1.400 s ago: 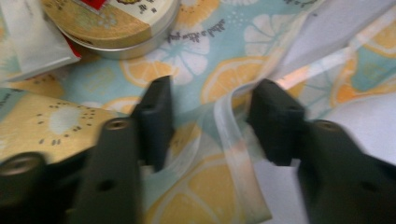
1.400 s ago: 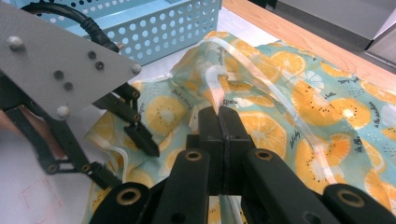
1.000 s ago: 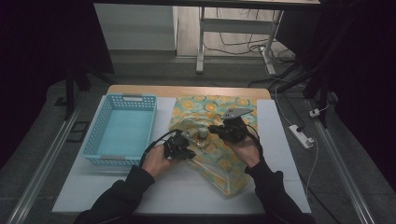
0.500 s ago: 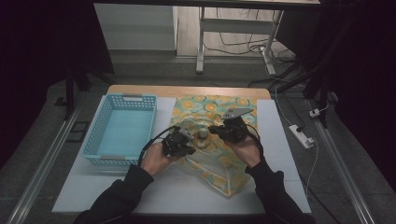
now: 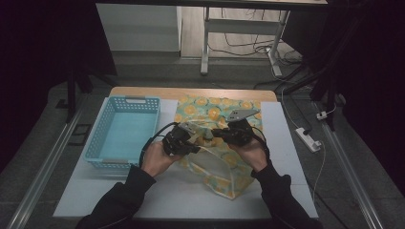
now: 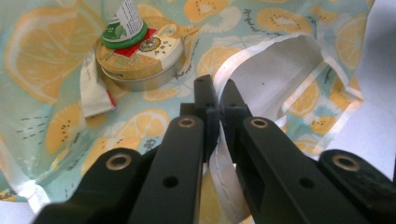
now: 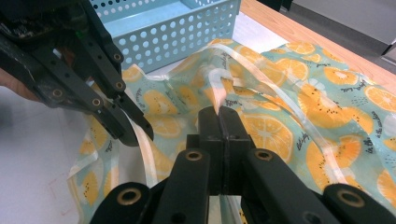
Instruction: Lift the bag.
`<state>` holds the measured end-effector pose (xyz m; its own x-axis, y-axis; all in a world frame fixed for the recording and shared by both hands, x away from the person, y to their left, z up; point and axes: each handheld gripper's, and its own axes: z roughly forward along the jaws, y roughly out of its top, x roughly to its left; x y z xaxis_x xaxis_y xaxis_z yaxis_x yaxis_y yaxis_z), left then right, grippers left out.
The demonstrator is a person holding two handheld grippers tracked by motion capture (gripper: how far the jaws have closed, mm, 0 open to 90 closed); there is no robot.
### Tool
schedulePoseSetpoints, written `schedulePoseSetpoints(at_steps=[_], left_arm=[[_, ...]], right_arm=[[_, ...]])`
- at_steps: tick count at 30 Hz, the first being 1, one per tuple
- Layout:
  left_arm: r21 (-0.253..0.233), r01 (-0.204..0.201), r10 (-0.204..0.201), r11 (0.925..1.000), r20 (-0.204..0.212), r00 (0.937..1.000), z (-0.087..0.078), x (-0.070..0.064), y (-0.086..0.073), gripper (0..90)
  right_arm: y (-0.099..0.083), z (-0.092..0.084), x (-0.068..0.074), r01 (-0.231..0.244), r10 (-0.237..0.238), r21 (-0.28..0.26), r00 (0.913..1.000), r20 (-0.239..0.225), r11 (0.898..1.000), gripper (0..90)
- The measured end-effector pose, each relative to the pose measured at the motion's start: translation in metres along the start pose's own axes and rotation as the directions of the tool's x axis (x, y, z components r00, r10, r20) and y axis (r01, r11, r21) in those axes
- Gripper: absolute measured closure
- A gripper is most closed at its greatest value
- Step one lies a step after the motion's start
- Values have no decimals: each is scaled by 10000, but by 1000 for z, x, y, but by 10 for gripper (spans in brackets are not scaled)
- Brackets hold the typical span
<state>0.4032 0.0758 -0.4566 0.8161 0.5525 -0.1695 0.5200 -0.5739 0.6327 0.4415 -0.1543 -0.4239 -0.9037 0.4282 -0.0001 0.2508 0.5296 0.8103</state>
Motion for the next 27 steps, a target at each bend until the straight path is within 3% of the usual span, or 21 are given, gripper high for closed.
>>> schedulePoseSetpoints(at_steps=[15, 27], left_arm=[[-394, 331, -316, 9987, 379, 9988, -23, 7, 12, 890], [-666, 801, -738, 9946, 921, 9930, -41, 20, 25, 890]], right_arm=[[13, -1, 3, 192, -193, -22, 9996, -205, 9998, 897], [26, -7, 2, 86, -94, -128, 9979, -638, 9999, 897]])
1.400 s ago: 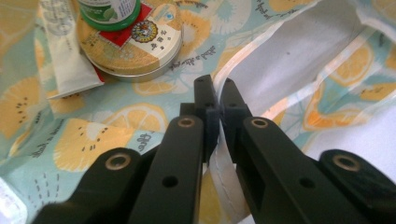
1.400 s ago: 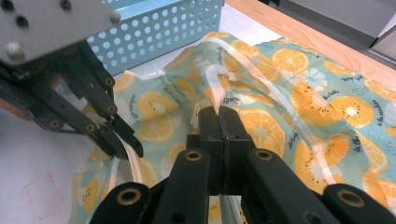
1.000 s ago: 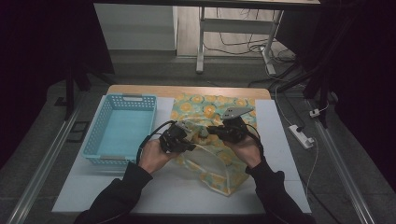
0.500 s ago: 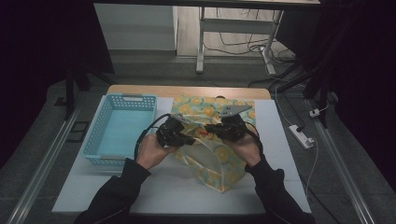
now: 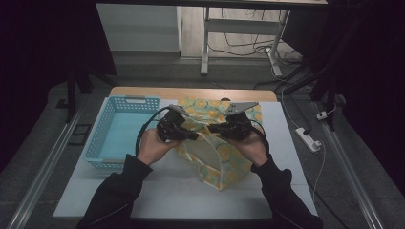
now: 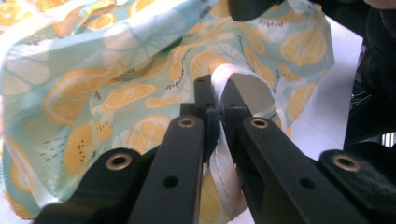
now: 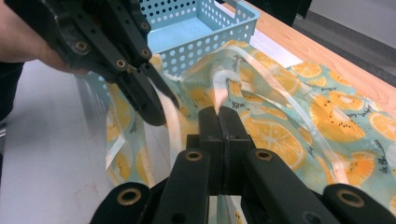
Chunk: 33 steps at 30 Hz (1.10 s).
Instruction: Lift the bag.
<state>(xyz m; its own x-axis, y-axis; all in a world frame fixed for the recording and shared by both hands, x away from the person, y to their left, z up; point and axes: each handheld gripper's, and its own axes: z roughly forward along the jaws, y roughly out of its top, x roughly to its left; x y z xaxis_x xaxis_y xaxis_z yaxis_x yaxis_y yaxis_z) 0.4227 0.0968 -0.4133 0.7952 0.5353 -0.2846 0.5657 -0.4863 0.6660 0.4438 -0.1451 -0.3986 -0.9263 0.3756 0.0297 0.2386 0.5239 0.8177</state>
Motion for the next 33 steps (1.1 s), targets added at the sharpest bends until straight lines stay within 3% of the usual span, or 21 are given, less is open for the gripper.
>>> schedulePoseSetpoints(at_steps=[12, 16, 24, 33], left_arm=[[-406, 260, -245, 9988, 363, 9990, -24, 6, 16, 890], [-671, 241, -220, 9975, 310, 9993, -36, 6, 24, 890], [-1190, 43, -24, 9929, 159, 9999, -61, 2, 41, 890], [-1698, -117, 93, 9854, -149, 9998, -84, 0, 61, 890]], right_arm=[[13, -7, -2, 26, -32, -218, 9996, -274, 9998, 897], [24, -12, 2, 299, -310, -390, 9992, -268, 9988, 897], [47, -24, 3, 359, -385, -683, 9986, -370, 9970, 897], [78, -38, 4, 548, -551, -876, 9985, -12, 9947, 898]])
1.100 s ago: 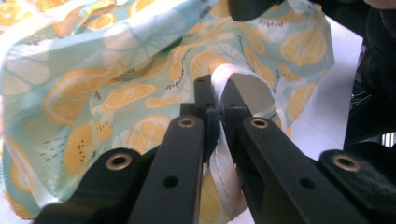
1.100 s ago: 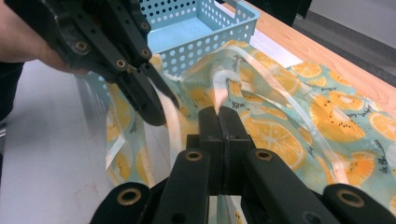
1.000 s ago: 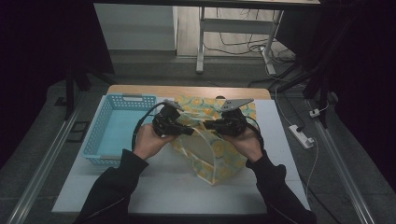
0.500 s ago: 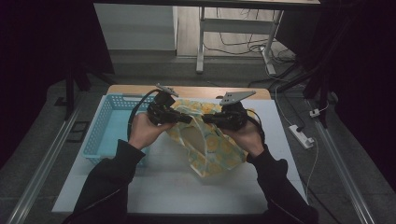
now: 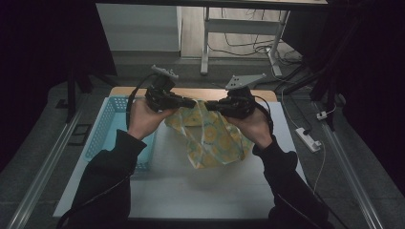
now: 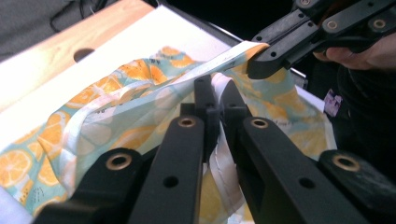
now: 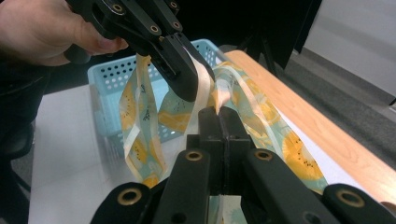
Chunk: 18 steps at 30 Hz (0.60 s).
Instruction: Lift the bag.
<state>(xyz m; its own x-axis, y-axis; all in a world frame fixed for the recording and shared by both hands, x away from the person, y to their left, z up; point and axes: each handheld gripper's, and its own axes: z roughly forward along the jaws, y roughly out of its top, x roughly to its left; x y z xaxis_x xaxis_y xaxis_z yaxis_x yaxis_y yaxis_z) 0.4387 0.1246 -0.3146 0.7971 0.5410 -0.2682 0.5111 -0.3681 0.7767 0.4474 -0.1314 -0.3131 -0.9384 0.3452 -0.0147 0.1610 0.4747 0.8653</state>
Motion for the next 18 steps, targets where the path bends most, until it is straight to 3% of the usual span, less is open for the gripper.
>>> schedulePoseSetpoints(at_steps=[9, 18], left_arm=[[-474, -18, 17, 9989, -26, 10000, -12, 1, 20, 890], [-938, -125, 96, 9955, -313, 9995, -27, -4, 42, 890]], right_arm=[[15, -8, -8, -371, 361, -403, 9991, -239, 9985, 898], [37, -21, -10, -136, 142, -678, 9999, 76, 9976, 898]])
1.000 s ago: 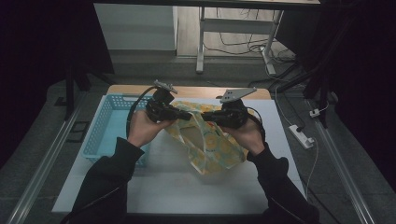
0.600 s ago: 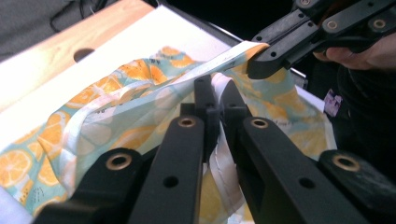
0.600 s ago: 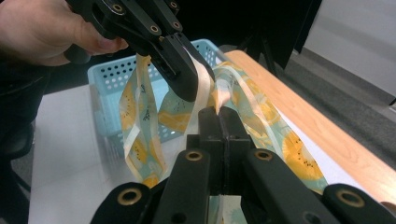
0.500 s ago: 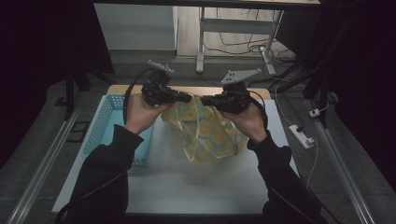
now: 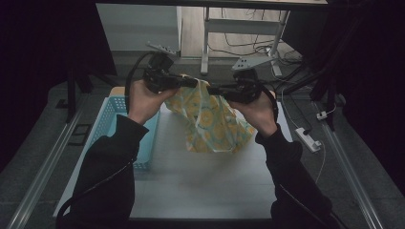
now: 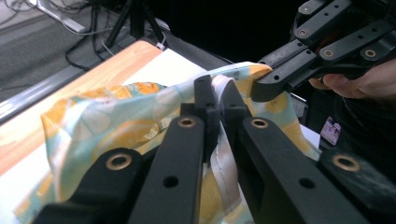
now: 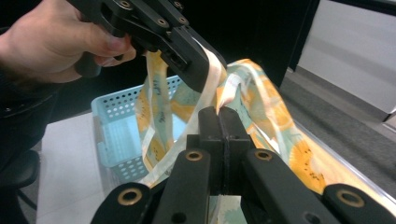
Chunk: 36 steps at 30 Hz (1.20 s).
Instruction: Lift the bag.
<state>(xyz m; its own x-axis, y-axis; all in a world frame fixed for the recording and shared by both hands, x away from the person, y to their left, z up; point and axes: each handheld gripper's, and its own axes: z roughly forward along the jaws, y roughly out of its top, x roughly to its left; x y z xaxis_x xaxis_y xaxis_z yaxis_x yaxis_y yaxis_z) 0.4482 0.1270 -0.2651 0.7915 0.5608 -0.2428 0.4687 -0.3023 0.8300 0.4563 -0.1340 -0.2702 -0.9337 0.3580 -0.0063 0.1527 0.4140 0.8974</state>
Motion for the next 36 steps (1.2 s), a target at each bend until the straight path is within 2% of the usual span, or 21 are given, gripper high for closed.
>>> schedulePoseSetpoints(at_steps=[6, 13, 17, 27, 31, 36], left_arm=[[-215, -92, 87, 9997, -225, 9997, -6, -1, 14, 890], [-522, -253, 233, 9983, -402, 9989, -13, -4, 29, 890], [-685, -308, 277, 9972, -452, 9986, -15, -5, 32, 890], [-1215, -367, 336, 9919, -271, 9991, -21, -8, 33, 890], [-1077, -394, 352, 9934, -408, 9985, -18, -7, 32, 889], [-797, -388, 333, 9961, -698, 9970, -8, 1, 27, 888]], right_arm=[[14, -6, -5, -35, 40, -195, 9997, 252, 9998, 899], [30, -15, -4, 147, -120, -492, 9985, 543, 9987, 899], [37, -18, -2, 249, -213, -555, 9977, 645, 9981, 899], [51, -26, 1, 382, -315, -697, 9950, 947, 9968, 899], [53, -24, 1, 421, -356, -599, 9938, 1053, 9973, 899], [46, -14, -4, 377, -354, -141, 9903, 1347, 9992, 897]])
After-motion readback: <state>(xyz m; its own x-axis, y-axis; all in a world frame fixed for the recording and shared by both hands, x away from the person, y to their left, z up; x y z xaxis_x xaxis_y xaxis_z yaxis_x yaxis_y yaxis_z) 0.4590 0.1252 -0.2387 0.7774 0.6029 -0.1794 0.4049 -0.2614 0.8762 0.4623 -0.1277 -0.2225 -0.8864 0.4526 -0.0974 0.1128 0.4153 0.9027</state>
